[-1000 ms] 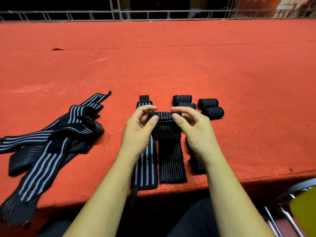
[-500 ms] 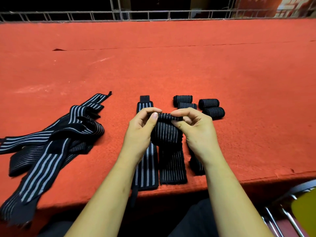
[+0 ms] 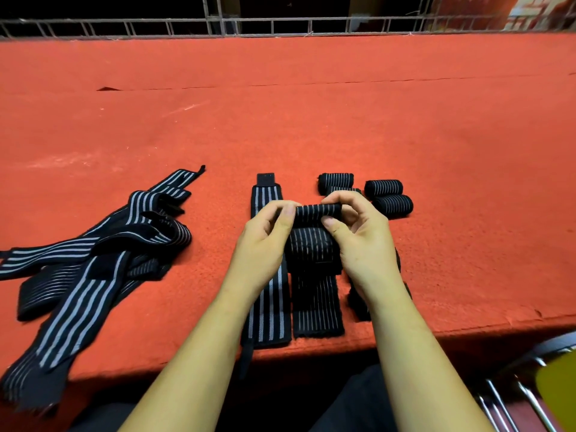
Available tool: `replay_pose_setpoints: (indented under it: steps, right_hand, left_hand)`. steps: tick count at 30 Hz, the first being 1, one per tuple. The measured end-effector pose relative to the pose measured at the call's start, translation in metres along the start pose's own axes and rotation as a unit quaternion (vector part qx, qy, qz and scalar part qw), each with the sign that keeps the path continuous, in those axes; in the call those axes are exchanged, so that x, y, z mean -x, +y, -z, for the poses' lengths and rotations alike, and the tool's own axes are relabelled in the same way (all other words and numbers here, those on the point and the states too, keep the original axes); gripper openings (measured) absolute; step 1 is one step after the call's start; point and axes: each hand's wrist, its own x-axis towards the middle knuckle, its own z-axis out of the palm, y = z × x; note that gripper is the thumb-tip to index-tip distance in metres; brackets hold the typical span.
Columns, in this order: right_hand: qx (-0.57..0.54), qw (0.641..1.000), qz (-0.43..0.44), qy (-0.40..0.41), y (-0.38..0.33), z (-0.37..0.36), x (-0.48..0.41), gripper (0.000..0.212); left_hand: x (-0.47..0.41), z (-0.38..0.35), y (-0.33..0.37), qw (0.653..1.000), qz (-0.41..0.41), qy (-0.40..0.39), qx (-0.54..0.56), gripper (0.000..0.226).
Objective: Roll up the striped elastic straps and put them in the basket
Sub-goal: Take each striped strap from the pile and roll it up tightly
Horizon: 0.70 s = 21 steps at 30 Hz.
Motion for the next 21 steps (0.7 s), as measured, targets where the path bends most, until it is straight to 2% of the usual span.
replay_pose_setpoints:
  steps: [6,8,10,12,14,17,19,21]
  right_hand:
    - [-0.025,0.999,-0.022,-0.025,-0.003,-0.004,0.003,0.027]
    - [0.026,0.998,-0.031,-0.050,-0.004,-0.005,0.004,0.025]
    - [0.118,0.990,-0.041,-0.062,-0.005,-0.005,0.005,0.037]
    - [0.160,0.985,-0.036,-0.057,-0.004,-0.005,0.004,0.040]
    - [0.134,0.989,-0.024,-0.058,-0.004,-0.005,0.004,0.035]
    - [0.025,0.998,-0.040,-0.033,-0.006,-0.005,0.003,0.031]
    - [-0.018,0.999,-0.033,-0.016,-0.012,-0.004,0.003,0.029]
    - [-0.015,1.000,-0.012,-0.015,-0.013,-0.002,0.001,0.029]
  left_hand:
    - [0.002,-0.007,0.011,0.999,-0.001,0.044,0.015,0.022]
    - [0.001,-0.007,0.006,0.999,0.004,0.051,-0.010,0.030]
    - [0.001,-0.008,0.001,0.998,0.008,0.034,-0.044,0.051]
    - [0.002,-0.008,0.001,0.998,0.003,0.014,-0.058,0.059]
    - [0.003,-0.007,0.001,0.998,-0.013,0.008,-0.054,0.057]
    - [0.002,-0.005,0.000,0.999,-0.026,0.010,-0.042,0.050]
    - [0.002,-0.007,0.001,1.000,-0.006,0.017,-0.013,0.046]
    - [0.002,-0.008,0.005,1.000,0.016,0.019,-0.002,0.043]
